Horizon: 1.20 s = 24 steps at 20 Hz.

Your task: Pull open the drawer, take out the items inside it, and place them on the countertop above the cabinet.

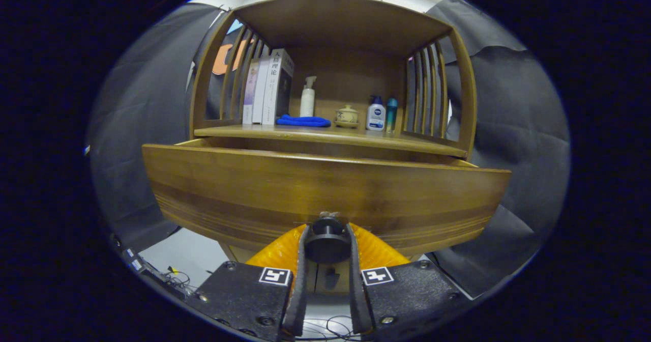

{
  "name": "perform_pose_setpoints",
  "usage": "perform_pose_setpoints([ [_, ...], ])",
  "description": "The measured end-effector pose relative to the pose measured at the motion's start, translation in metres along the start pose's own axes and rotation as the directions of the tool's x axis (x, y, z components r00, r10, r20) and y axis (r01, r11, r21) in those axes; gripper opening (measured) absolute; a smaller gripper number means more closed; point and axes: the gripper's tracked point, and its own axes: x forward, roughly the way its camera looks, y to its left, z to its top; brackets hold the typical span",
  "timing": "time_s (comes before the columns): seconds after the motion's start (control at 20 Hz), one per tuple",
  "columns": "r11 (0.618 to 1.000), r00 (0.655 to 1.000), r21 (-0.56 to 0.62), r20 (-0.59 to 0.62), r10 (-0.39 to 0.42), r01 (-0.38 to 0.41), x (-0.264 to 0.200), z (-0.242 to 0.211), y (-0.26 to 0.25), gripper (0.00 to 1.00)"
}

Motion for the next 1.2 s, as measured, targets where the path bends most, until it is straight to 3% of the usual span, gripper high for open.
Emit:
perform_pose_setpoints([
  [1.2, 0.999, 0.999, 0.024, -0.026, 0.034, -0.033, -0.082, -0.041, 0.008, 0.37],
])
